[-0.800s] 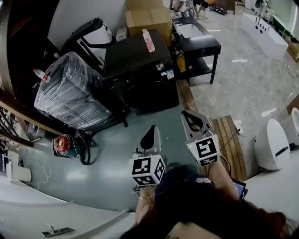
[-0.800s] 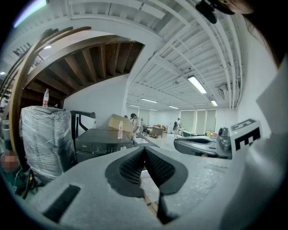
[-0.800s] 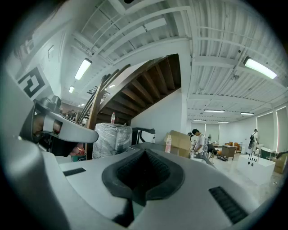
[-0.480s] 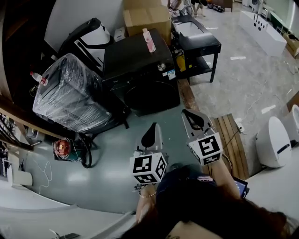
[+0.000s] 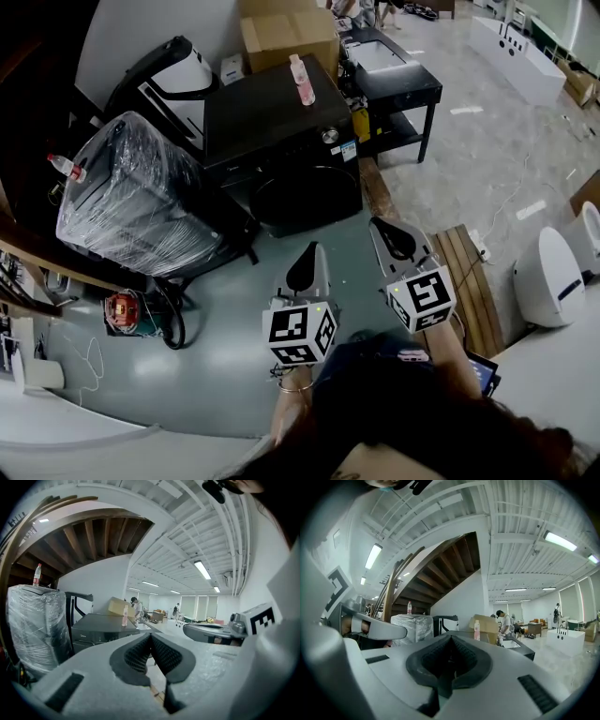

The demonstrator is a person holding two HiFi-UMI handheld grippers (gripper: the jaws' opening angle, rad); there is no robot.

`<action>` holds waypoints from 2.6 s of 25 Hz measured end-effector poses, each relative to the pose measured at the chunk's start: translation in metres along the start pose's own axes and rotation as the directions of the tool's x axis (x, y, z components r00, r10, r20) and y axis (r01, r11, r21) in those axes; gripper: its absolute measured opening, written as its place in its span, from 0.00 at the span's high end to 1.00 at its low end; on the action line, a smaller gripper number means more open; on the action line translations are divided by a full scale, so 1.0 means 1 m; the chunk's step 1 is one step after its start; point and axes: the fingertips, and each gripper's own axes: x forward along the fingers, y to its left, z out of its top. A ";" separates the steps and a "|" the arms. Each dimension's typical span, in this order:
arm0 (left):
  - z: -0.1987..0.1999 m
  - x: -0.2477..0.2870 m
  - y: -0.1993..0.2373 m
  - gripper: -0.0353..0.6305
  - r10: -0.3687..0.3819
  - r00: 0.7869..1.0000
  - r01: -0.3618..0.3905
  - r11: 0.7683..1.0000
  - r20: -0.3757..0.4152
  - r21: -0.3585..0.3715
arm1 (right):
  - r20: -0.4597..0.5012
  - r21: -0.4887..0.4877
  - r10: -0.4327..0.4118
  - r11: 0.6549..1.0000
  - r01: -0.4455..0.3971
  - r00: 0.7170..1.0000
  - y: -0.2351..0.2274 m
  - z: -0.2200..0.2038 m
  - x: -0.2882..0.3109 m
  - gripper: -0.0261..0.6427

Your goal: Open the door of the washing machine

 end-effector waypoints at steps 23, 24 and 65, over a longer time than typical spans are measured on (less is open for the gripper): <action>-0.004 0.079 0.026 0.93 -0.064 0.998 0.063 0.998 -0.030 -0.029 | -0.052 -0.034 0.005 0.999 -0.007 0.999 -0.020 -0.025 0.073 0.96; -0.002 0.087 0.026 0.93 -0.064 0.997 0.063 0.998 -0.033 -0.030 | -0.057 -0.031 0.011 0.999 -0.013 0.998 -0.025 -0.026 0.079 0.96; -0.071 0.342 0.100 0.93 0.101 0.985 -0.117 0.986 -0.137 -0.118 | -0.275 -0.017 0.331 0.937 -0.348 0.903 -0.152 -0.155 0.308 0.96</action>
